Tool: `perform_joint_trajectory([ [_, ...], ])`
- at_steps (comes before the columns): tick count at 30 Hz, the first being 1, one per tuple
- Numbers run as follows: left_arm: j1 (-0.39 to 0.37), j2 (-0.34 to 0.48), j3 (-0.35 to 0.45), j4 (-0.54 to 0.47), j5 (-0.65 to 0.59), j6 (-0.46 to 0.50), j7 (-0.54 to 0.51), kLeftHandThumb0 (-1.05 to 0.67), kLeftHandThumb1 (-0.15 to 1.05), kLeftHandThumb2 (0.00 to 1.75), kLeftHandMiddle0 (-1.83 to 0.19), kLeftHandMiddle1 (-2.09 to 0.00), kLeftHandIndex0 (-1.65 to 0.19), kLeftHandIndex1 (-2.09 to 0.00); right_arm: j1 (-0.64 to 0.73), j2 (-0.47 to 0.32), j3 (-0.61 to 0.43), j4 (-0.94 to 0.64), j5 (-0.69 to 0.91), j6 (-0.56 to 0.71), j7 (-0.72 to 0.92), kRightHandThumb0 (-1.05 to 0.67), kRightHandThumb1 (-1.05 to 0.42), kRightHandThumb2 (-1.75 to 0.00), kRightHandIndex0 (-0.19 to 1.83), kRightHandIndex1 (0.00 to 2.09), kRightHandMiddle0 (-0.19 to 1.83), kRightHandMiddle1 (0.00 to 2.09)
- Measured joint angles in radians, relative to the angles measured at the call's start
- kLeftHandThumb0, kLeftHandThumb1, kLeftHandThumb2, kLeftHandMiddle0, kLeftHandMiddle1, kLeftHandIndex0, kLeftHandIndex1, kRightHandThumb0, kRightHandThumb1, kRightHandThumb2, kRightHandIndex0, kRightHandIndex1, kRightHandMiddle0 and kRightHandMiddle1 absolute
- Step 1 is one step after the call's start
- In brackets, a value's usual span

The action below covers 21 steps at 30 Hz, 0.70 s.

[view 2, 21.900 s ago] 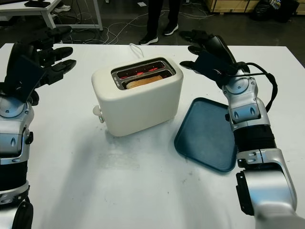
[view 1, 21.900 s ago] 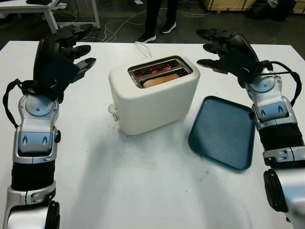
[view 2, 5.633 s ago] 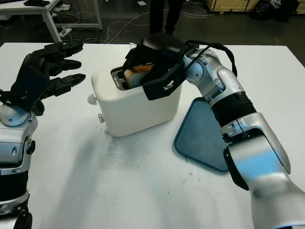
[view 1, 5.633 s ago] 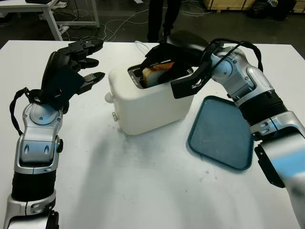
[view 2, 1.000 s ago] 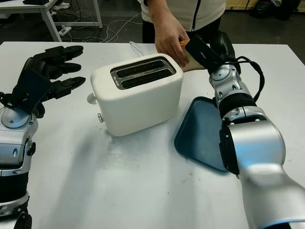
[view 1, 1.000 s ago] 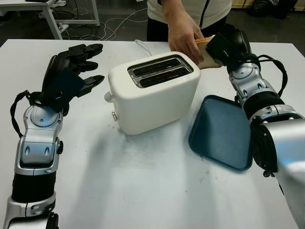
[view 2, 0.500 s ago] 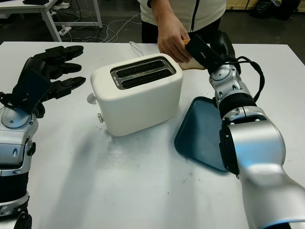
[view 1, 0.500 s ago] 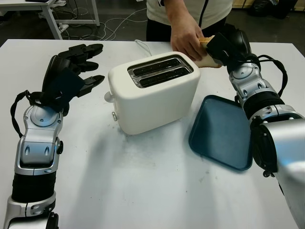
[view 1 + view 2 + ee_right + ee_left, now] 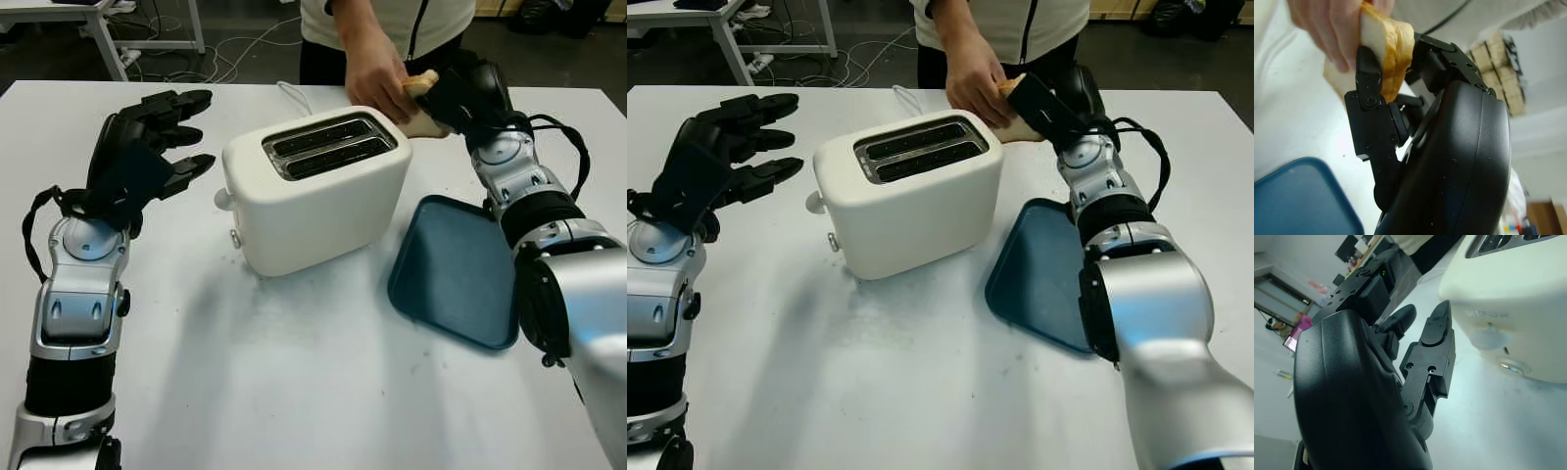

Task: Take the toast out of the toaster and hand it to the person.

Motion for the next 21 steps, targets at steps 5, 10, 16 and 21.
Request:
perform_joint_trajectory([
  [5,0.035,-0.016,0.015,-0.054,-0.004,0.0,0.011,-0.33,0.92,0.12,-0.38,-0.72,-0.66,-0.01,0.208,-0.015,-0.057,-0.296,0.098,-0.039,0.084,-0.62,-0.92,-0.47,0.3,0.24,0.26,0.01],
  [10,0.077,-0.063,0.031,-0.111,-0.012,0.001,0.034,-0.36,0.92,0.12,-0.37,-0.7,-0.64,0.0,0.499,0.008,-0.105,-0.691,0.169,0.026,0.084,-0.65,-0.92,-0.48,0.21,0.11,0.27,0.01],
  [16,0.195,-0.147,0.052,-0.228,-0.034,0.012,0.071,-0.31,0.92,0.18,-0.36,-0.67,-0.63,0.0,0.857,0.081,-0.11,-1.158,0.26,0.177,0.127,-0.62,-0.92,-0.54,0.21,0.07,0.22,0.0],
  [21,0.302,-0.218,0.06,-0.292,-0.067,0.012,0.093,-0.36,0.92,0.21,-0.32,-0.63,-0.56,0.0,1.018,0.13,-0.098,-1.322,0.25,0.208,0.098,-0.64,-0.92,-0.56,0.23,0.06,0.23,0.01],
])
